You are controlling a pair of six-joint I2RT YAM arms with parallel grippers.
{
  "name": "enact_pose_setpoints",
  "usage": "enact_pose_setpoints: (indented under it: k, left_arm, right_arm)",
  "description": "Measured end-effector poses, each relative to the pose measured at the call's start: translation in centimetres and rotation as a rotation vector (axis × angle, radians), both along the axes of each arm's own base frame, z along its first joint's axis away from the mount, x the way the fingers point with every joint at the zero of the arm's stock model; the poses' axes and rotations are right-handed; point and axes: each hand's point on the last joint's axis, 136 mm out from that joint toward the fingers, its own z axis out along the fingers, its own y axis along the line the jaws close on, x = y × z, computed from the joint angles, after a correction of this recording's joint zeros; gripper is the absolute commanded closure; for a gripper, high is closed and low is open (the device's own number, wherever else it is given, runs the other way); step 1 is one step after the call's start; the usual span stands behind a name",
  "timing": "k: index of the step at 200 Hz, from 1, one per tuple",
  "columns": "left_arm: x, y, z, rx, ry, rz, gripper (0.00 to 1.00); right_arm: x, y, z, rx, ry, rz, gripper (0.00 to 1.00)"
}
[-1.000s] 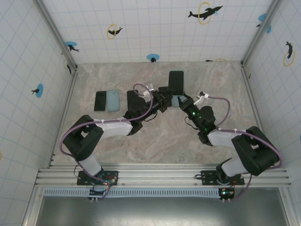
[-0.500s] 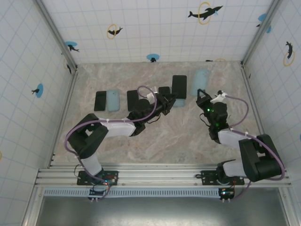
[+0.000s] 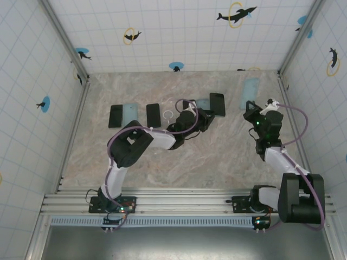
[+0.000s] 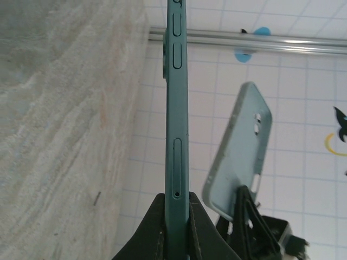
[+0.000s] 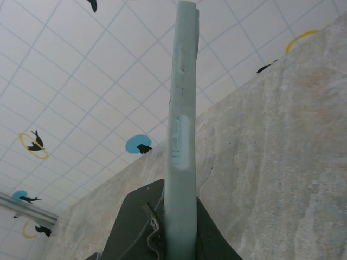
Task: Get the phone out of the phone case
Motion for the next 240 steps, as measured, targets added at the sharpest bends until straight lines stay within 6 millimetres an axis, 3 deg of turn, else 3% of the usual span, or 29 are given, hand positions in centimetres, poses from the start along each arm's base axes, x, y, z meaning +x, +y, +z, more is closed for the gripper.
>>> enact_pose_setpoints:
  k: [130, 193, 240]
  left_arm:
    - [4.4, -5.3, -9.2, 0.127, 0.122, 0.037, 1.00]
    - [5.8, -7.2, -8.9, 0.124, 0.128, 0.031, 1.00]
    - [6.1, -7.6, -8.9, 0.126, 0.136, 0.027, 1.00]
  right_arm:
    - [-0.3, -0.2, -1.0, -0.009, 0.041, 0.023, 0.99]
    - [-0.5, -0.9, -1.5, -0.004, 0.052, 0.015, 0.99]
    - [-0.7, -1.3, -2.1, 0.001, 0.063, 0.012, 0.99]
